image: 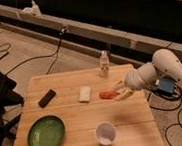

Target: Place the pepper in the ceramic cup

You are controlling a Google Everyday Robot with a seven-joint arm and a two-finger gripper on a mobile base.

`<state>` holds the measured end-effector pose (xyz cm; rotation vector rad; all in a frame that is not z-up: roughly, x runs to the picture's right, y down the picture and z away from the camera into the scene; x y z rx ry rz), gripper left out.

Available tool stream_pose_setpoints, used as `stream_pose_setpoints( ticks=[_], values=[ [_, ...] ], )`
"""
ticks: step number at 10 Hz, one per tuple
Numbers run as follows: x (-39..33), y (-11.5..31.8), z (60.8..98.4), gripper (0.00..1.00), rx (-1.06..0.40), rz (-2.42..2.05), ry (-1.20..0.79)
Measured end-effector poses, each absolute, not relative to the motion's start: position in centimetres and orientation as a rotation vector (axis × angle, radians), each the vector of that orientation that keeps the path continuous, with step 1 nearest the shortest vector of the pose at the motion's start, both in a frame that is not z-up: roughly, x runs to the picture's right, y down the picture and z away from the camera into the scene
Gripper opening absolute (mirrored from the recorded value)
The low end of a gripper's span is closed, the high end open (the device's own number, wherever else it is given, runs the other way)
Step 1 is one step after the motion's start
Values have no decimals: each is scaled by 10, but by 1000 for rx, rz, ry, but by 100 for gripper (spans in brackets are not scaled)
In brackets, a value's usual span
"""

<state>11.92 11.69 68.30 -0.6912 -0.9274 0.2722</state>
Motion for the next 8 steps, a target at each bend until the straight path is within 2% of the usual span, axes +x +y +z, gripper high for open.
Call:
stream_pose_setpoints(
  ticks=[4,8],
  values=[
    [94,165,638,0,-816,259,-1051],
    [77,216,617,0,-916,273,-1130]
  ],
)
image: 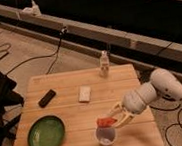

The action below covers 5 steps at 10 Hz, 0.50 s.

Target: Place the pepper in the ceramic cup

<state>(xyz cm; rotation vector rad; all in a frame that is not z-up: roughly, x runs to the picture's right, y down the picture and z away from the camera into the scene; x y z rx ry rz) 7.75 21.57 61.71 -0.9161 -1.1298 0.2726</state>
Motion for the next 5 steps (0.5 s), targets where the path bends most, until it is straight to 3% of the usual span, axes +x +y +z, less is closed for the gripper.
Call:
stream_pose_setpoints(
  ticks=[5],
  values=[
    [66,240,612,0,-899,251,-1131]
  ],
)
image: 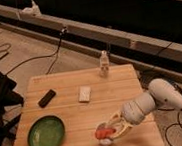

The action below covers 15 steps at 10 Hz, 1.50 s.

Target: Place the pepper in the ceramic cup

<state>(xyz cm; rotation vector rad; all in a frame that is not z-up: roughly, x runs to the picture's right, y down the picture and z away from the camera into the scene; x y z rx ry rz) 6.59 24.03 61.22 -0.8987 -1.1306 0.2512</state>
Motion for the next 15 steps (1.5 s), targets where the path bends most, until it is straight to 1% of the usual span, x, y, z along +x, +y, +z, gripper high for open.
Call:
stream_pose_setpoints(
  ticks=[5,8,11,12,13,14,15],
  values=[
    [65,240,612,0,-900,251,-1134],
    [49,243,609,0,-907,283,-1203],
    [32,252,614,0,-913,299,-1252],
    [28,256,621,4,-905,294,-1259],
    [26,258,627,12,-896,291,-1259],
    [25,259,634,23,-882,287,-1256],
    [25,258,639,32,-868,285,-1253]
  ],
)
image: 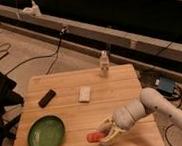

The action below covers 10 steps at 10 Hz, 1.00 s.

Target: Place the pepper in the ceramic cup

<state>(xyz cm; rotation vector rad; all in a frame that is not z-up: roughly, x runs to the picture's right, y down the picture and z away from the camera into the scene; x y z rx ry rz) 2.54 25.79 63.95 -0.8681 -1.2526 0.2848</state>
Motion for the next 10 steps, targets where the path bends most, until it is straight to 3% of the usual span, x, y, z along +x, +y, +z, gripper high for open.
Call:
stream_pose_setpoints(
  ticks=[5,10],
  values=[
    [37,248,658,79,-809,306,-1238],
    [55,245,654,80,-772,342,-1243]
  ],
)
